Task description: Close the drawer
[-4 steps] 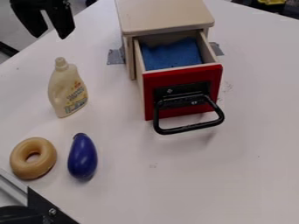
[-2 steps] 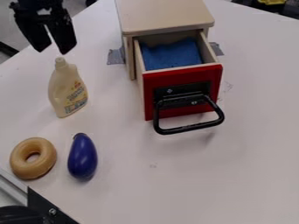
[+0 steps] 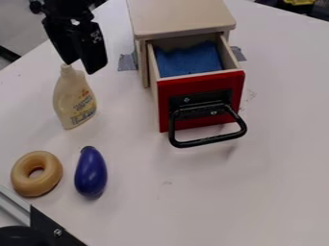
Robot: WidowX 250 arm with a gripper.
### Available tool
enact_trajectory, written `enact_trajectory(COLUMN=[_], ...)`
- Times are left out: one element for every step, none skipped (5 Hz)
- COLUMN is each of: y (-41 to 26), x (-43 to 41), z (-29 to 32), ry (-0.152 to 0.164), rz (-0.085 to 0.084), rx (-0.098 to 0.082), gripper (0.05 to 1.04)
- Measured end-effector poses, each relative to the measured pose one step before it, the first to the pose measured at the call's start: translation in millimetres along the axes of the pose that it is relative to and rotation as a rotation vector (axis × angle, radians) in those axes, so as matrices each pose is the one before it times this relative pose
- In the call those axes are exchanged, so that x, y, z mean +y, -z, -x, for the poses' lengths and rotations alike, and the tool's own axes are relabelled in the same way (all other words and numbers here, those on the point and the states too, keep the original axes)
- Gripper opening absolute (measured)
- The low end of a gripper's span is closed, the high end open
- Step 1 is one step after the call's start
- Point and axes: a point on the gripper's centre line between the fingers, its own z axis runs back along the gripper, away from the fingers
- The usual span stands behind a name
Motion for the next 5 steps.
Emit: enact_trajectory(y=[9.33, 15.88, 18.37, 14.47, 10.79], x=[-20.93, -24.69, -22.09, -12.36, -9.33], z=[2.40, -0.10, 2.56, -0.70, 1.61], ry=[0.0568, 0.0717, 0.0680, 0.0385, 0.0152], rz=[0.0191, 0.0281, 0.0129, 0.0075, 0.0247], rx=[0.0268, 0.0406, 0.0325, 0.0192, 0.0040], gripper=[0.995, 0.995, 0.995, 0.995, 0.995])
